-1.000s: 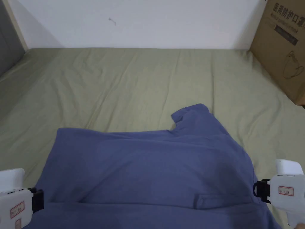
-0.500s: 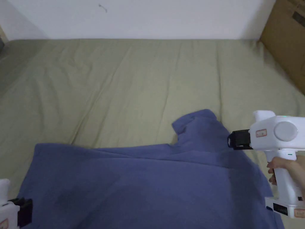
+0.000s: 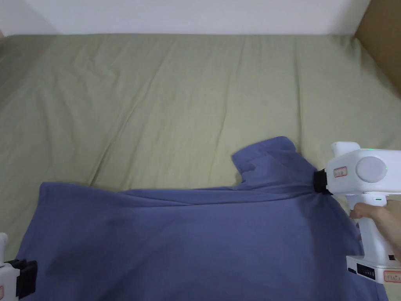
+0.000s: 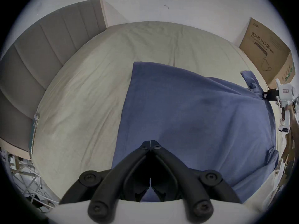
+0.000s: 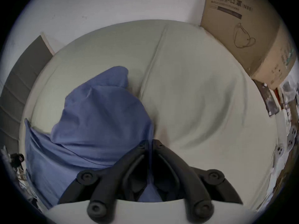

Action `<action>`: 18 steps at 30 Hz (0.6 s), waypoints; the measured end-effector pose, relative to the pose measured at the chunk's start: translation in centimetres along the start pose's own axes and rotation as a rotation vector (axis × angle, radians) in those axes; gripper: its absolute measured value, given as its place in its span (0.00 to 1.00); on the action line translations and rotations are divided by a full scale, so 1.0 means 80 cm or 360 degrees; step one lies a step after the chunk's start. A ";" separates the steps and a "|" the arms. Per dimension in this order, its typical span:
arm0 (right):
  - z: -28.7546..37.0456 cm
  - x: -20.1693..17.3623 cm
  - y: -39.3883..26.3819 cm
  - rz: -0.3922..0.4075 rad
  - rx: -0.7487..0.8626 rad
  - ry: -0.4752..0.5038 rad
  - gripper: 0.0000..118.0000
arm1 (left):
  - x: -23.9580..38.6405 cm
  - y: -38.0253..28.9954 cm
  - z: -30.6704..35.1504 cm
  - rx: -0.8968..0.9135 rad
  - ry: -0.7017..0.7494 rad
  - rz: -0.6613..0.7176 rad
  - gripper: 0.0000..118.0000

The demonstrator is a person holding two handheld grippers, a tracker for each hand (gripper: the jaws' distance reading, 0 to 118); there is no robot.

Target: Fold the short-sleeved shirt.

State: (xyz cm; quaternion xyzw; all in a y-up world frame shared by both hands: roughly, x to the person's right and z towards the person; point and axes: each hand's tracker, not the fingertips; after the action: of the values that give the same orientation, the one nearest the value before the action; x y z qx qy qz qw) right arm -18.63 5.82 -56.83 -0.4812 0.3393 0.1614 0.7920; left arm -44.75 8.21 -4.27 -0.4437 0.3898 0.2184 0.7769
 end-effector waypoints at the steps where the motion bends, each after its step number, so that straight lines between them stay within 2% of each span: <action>1: 0.004 0.003 0.002 -0.0038 -0.0013 0.0023 0.03 | -0.003 0.003 0.001 0.0004 -0.0014 0.0017 0.00; 7: 0.019 0.009 0.002 -0.0035 0.0027 0.0029 0.03 | -0.019 0.049 -0.028 0.0062 -0.0090 0.0082 0.00; 8: 0.020 0.008 0.002 -0.0029 0.0029 0.0021 0.03 | -0.021 0.066 -0.038 0.0075 -0.0087 0.0100 0.07; 10: 0.020 0.004 0.001 -0.0002 0.0035 0.0002 0.03 | -0.024 0.101 -0.059 0.0049 -0.0052 0.0108 0.10; 11: 0.020 0.002 0.001 0.0018 0.0042 -0.0006 0.03 | -0.026 0.117 -0.069 0.0094 0.0029 0.0096 0.20; 12: 0.021 0.000 0.000 0.0036 0.0055 -0.0019 0.03 | -0.024 0.133 -0.078 0.0121 0.0066 0.0076 0.39; 13: 0.022 -0.002 0.000 0.0047 0.0073 -0.0032 0.03 | -0.026 0.149 -0.091 0.0095 0.0073 0.0066 0.67; 14: 0.021 -0.002 0.000 0.0052 0.0067 -0.0029 0.03 | -0.028 0.166 -0.104 0.0064 0.0080 0.0073 0.81; 15: 0.020 -0.003 0.000 0.0053 0.0064 -0.0032 0.03 | -0.031 0.178 -0.113 0.0048 0.0071 0.0077 0.86; 18: 0.018 -0.003 0.000 0.0052 0.0054 -0.0034 0.03 | -0.040 0.205 -0.141 0.0037 0.0054 0.0160 0.86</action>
State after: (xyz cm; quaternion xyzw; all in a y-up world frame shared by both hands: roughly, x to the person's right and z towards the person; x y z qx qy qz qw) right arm -18.23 7.06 -56.24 -0.4605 0.3414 0.1736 0.8008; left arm -62.55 6.90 -13.63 -0.4183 0.4271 0.2451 0.7632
